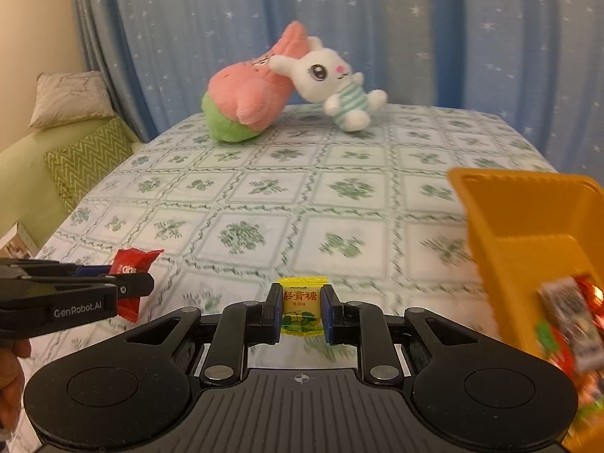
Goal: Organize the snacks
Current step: 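Carry the red candy and yellow packet up over the orange tray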
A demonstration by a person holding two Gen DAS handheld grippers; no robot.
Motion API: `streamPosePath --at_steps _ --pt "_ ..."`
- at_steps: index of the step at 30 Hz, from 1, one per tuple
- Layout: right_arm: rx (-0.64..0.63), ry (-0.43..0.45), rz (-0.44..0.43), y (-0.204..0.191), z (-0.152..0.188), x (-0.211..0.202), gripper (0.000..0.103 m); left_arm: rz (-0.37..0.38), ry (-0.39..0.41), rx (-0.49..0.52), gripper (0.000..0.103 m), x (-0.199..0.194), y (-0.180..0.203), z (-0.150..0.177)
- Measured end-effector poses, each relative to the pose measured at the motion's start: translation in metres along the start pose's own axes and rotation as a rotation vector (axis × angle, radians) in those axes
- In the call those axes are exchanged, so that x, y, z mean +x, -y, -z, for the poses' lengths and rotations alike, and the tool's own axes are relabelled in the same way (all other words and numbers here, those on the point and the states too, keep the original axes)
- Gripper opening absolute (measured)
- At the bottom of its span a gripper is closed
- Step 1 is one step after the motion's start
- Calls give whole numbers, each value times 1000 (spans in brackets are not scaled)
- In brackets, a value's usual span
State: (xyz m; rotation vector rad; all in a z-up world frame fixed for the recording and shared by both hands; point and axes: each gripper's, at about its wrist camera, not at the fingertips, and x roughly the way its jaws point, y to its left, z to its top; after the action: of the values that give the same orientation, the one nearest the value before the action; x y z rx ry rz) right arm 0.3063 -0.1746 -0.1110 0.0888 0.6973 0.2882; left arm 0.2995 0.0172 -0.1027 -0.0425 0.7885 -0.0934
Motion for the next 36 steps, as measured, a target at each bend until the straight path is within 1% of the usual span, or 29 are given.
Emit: streamPosePath --at_steps 2,4,12,21,28,36 --pt "9 3 11 1 5 -16 21 18 -9 -12 23 -13 9 7" --pt "17 9 21 2 8 -33 21 35 -13 -1 24 -28 21 13" --pt "78 43 55 11 22 -105 21 74 5 24 23 -88 63 29" --pt "103 70 91 18 35 -170 21 112 16 9 23 -137 92 45" --pt "115 85 128 31 44 -204 21 143 34 35 23 -159 113 49" --pt "140 96 170 49 50 -228 21 183 45 60 23 -171 134 48"
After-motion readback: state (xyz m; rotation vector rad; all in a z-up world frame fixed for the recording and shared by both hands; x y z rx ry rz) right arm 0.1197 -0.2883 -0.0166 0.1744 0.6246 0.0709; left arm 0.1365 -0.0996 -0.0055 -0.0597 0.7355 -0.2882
